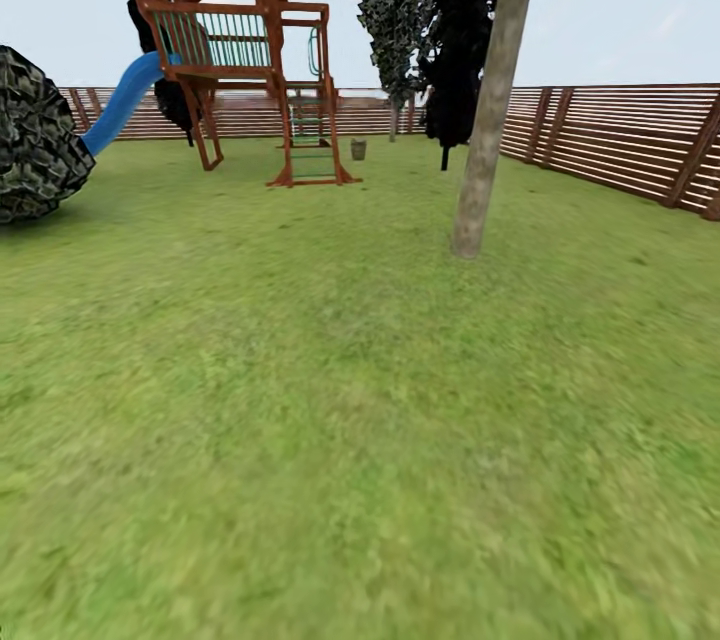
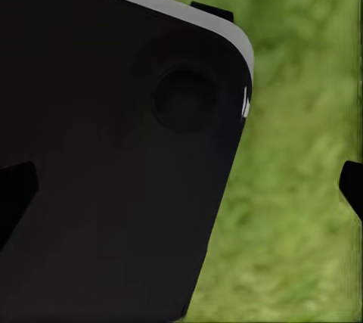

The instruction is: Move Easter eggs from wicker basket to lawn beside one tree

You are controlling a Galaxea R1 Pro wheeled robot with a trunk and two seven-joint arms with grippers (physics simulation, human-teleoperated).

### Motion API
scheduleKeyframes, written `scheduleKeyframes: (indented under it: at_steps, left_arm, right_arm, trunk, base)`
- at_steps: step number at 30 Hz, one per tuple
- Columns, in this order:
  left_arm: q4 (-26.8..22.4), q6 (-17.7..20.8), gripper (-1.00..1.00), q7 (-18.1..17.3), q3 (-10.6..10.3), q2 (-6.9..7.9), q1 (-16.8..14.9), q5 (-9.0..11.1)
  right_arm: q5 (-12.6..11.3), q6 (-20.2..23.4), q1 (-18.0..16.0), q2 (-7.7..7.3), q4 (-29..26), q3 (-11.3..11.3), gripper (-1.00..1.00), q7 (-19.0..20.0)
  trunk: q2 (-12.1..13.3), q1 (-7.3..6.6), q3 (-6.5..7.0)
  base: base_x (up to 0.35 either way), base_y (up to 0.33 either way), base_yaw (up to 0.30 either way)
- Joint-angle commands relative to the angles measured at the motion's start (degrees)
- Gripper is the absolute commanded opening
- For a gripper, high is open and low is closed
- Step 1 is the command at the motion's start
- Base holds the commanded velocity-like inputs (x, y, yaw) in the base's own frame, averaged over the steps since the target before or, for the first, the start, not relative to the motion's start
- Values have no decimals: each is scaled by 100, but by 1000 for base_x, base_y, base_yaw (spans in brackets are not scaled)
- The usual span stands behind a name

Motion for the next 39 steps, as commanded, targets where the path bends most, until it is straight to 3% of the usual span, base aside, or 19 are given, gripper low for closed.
scheduleKeyframes:
  at_steps: [1,7,39]
  left_arm:
    - [-9,-7,100,-6,6,0,4,5]
    - [-9,-7,100,-6,4,0,4,5]
    - [-9,-7,100,-6,6,0,4,5]
  right_arm:
    - [3,-15,-3,-2,4,44,100,1]
    - [-5,-14,-1,-6,1,39,100,1]
    - [-7,-18,-3,5,-21,27,100,1]
  trunk:
    - [-2,4,-4]
    - [-2,4,-4]
    - [-2,4,-4]
  base:
    - [342,0,232]
    - [342,0,143]
    - [342,0,2]
